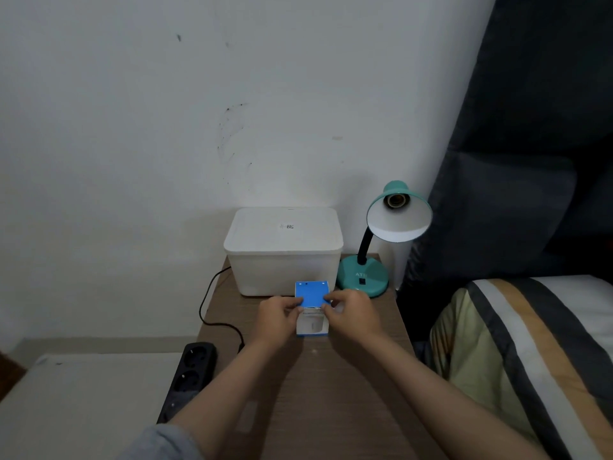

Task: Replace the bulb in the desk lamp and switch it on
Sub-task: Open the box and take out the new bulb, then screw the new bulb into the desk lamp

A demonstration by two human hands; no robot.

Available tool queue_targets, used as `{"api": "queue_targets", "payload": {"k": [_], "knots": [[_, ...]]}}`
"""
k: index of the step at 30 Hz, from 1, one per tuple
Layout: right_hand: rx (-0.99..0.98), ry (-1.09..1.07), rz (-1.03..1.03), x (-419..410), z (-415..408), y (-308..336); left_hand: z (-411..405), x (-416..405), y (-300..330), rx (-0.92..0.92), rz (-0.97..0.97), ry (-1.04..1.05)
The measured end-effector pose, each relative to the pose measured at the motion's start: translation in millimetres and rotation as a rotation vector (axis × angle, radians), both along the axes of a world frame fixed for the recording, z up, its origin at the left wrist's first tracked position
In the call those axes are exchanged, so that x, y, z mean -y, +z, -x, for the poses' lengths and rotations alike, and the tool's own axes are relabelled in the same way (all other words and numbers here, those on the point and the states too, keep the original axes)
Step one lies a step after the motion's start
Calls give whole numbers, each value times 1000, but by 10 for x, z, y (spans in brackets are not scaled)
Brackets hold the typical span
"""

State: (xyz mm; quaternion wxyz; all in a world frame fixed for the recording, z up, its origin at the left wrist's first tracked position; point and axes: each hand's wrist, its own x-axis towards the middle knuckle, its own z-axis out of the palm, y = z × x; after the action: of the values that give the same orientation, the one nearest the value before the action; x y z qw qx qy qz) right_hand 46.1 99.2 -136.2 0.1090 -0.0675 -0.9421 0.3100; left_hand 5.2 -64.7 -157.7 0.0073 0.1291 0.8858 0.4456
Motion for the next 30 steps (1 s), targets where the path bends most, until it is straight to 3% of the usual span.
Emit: {"api": "queue_targets", "payload": {"k": [7,12,17,23,26,30], "knots": [[-95,-181,448,-60,-94,167,-24,-34,72,-59,92,20],[-11,-125,742,-302,-172,411,-42,-139,281,-154,70,17],[60,-50,787,-598,-322,636,-29,-324,566,-204,34,-26],[-158,-84,769,-841,-478,875,35,-633,936,-297,-24,-104],[-352,-145,624,-930,-451,889,110,-776,1095,-339,-60,-129],[-414,-169,471,-1011,-348,821,211,-945,1249,-422,-99,-172]]}}
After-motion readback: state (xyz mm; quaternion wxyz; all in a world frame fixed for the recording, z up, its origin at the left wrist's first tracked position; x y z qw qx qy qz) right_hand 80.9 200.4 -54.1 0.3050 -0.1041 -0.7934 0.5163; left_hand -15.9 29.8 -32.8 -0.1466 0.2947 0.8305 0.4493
